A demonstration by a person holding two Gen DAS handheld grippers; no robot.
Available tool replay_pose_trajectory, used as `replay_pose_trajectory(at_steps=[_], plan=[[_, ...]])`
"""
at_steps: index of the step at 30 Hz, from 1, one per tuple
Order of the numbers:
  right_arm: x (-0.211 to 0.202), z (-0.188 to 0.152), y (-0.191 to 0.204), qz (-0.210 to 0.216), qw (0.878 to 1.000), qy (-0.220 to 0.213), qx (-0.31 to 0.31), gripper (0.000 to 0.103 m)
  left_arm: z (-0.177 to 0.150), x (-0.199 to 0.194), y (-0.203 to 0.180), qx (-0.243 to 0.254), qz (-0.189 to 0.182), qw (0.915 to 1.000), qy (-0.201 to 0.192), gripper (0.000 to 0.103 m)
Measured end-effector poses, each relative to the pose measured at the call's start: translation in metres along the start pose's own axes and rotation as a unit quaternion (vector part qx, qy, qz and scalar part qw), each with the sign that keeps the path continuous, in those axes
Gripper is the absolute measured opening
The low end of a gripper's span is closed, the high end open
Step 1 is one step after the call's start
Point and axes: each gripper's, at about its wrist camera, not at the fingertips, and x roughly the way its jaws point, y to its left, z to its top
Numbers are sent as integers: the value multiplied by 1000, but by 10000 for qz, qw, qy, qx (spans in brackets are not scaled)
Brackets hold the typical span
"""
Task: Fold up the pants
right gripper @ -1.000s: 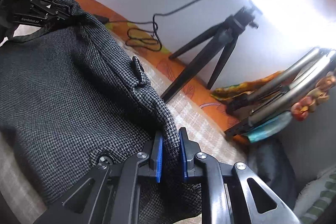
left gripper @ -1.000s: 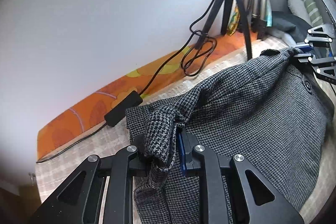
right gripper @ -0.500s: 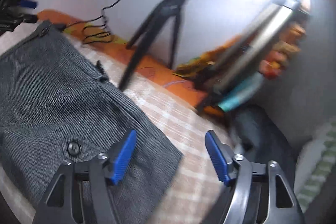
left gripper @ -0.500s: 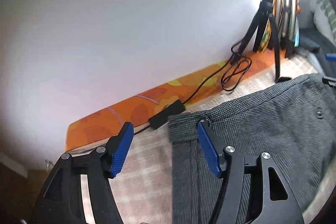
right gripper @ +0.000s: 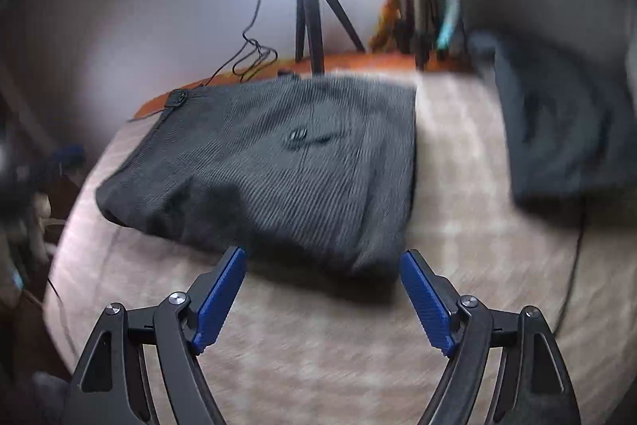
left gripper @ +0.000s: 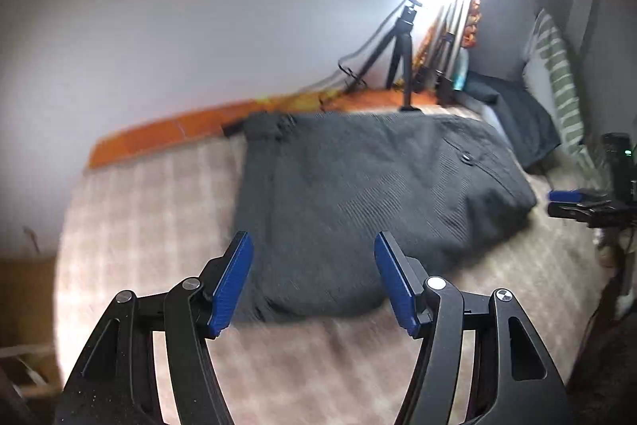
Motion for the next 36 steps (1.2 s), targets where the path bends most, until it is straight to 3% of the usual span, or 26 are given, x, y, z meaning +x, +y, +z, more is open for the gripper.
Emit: replay_pose_trajectory(at_steps=[7,14,20,22,23,27,36], plan=[[23,-13,-16,562,9927,32,1069,82,-41,7,-15,-682,-595,9957,214,61],[53,-15,-22,723,9868,76,1450,81,-49,32,-18,-742,-296,9960,399,60],[59,-7,-24,829,9844,-91,1550,75,-47,59,-20,-990,-468,9932,387,59],[59,-5,-28,882,9823,-157,1647,65,-44,63,-24,-962,-570,9931,345,44],[60,-4,-30,918,9810,-145,1703,59,-43,66,-26,-970,-660,9926,325,28],[58,0,-34,1070,9779,-246,1781,40,-38,65,-26,-1018,-831,9911,198,9],[-6,26,-17,1380,9729,-1014,1553,23,-20,13,-19,-939,-1018,9893,-447,6]])
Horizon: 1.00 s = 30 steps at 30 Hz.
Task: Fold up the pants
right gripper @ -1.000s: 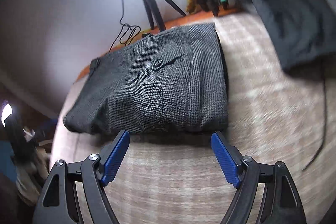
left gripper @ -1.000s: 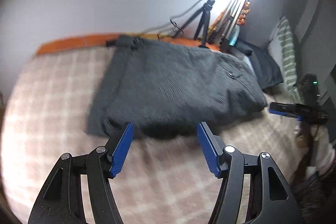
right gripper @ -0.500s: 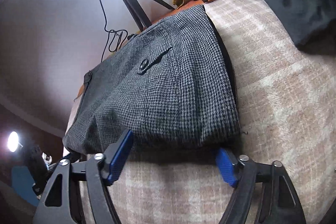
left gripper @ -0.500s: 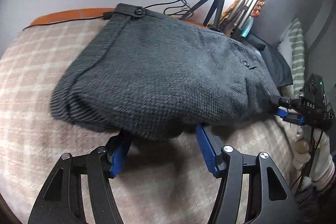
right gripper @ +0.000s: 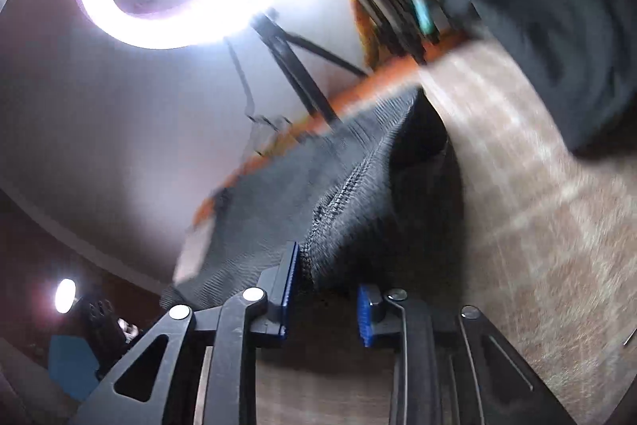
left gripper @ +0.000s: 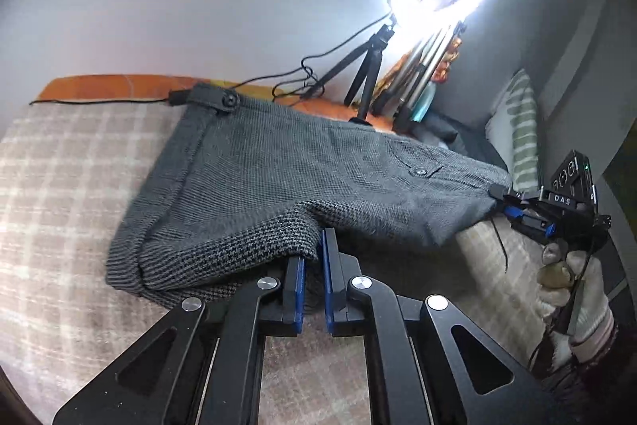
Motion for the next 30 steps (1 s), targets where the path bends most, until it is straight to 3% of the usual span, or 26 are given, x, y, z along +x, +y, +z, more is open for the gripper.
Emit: replay_pose_trajectory(at_steps=[6,8,11,13,15,18,20,22,23,24,27,30], plan=[[8,-5,-6,-462,9984,319,-84,22,-15,0,12,62,151,9989,431,6],[14,-9,-13,-655,9967,473,-95,22,-20,1,16,-1,37,9984,571,7],[15,-11,-19,-617,9961,626,-104,28,-28,-6,13,-10,-30,9983,590,9],[14,-11,-20,-703,9953,655,-141,39,-31,-7,9,4,-119,9979,635,22],[13,-11,-21,-759,9952,617,-95,44,-34,-5,5,-71,-272,9975,644,44],[17,-16,-27,-767,9943,725,154,56,-34,10,5,-296,-189,9967,726,49],[23,-18,-32,-782,9933,787,320,56,-35,23,10,-669,-413,9939,779,48],[28,-18,-38,-645,9938,745,522,56,-38,33,11,-747,-488,9919,900,46],[29,-18,-40,-593,9940,709,584,51,-40,36,10,-677,-376,9921,983,41],[29,-17,-42,-552,9943,677,610,38,-42,36,8,-544,-231,9935,974,37],[28,-14,-34,-686,9954,612,287,25,-45,25,7,-438,-9,9940,1002,37],[25,-12,-20,-896,9944,537,-141,23,-46,7,10,-293,272,9949,928,37]])
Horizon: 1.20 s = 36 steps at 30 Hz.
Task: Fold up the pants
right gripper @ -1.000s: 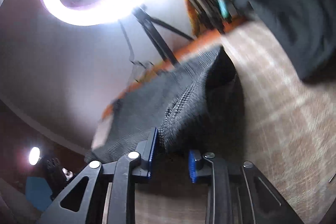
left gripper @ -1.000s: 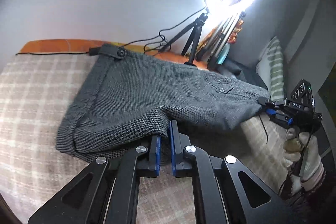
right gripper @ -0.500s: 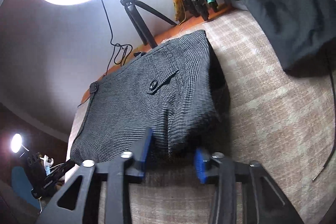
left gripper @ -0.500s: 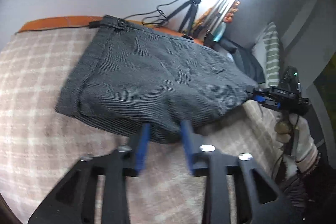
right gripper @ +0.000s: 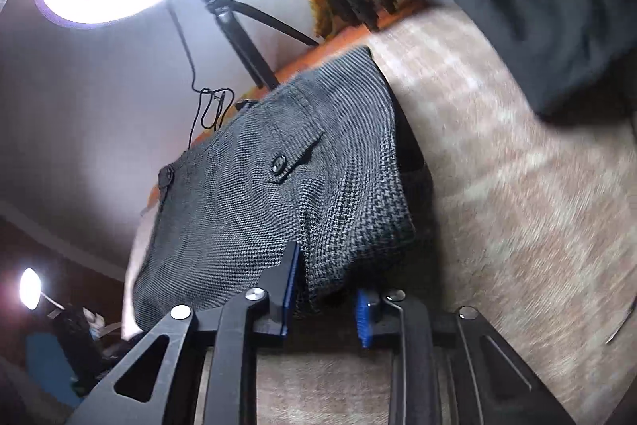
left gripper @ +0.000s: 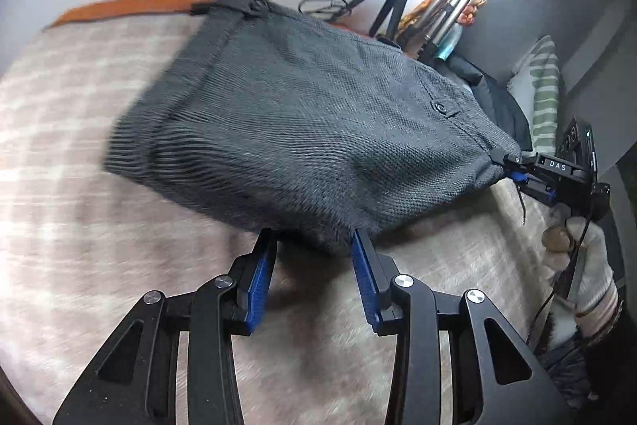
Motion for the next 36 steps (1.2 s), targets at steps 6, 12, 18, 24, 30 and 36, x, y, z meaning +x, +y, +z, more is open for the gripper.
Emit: replay_pose_trajectory(at_steps=[6,12,18,24,30,36], plan=[[-8,-6,0,125,9997,7,208,48,22,-37,-29,461,309,9941,-934,37],[-8,-19,-13,579,9952,-23,795,64,38,22,-42,1078,1046,9866,-632,37],[8,-16,-25,776,9867,-181,1417,67,27,57,-24,1326,1393,9810,-258,40],[16,-19,-30,702,9786,-417,1889,67,41,29,-35,1358,1489,9772,-675,40],[-5,-33,-34,376,9716,-707,2228,66,52,50,-70,1681,1305,9743,-741,40],[1,-38,-37,535,9712,-788,2185,68,57,94,-98,1893,1078,9750,-439,40]])
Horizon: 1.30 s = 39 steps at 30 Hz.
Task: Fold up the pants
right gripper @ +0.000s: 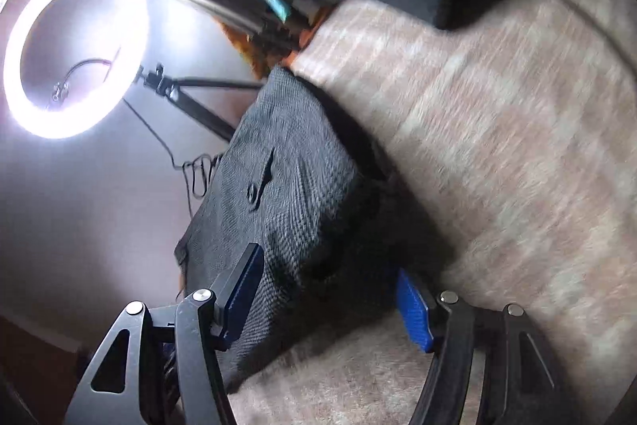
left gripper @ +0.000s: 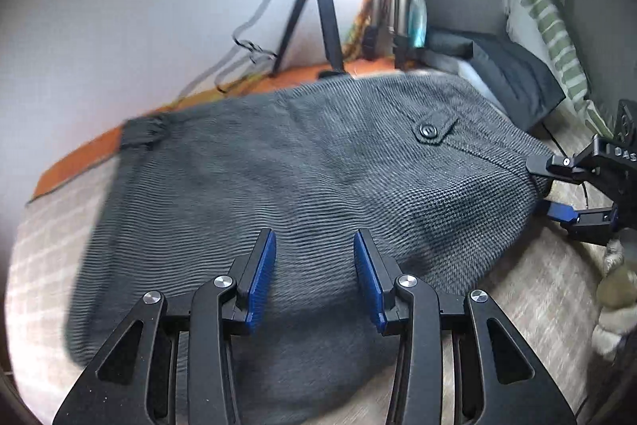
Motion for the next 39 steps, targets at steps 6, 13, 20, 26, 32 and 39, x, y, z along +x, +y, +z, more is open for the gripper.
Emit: replay_pose_trajectory(at_steps=[6,13,20,26,32,39], plan=[[17,15,3,7,10000,-1,-43,48,-6,16,-7,37,-17,9998,177,40],[15,22,12,-185,9985,59,-514,22,-7,-3,14,-286,62,9995,131,40],[1,16,62,-622,9844,-162,-1635,18,-19,5,29,-404,129,9987,292,40],[-8,7,108,-980,9620,-304,-2529,17,-20,-22,58,-1153,-241,9930,113,40],[-9,-15,160,-1209,9275,-388,-3516,17,-30,-93,120,-2009,-108,9778,-591,40],[20,-51,226,-1286,8813,-399,-4530,16,-60,-135,185,-2992,283,9477,-1074,40]])
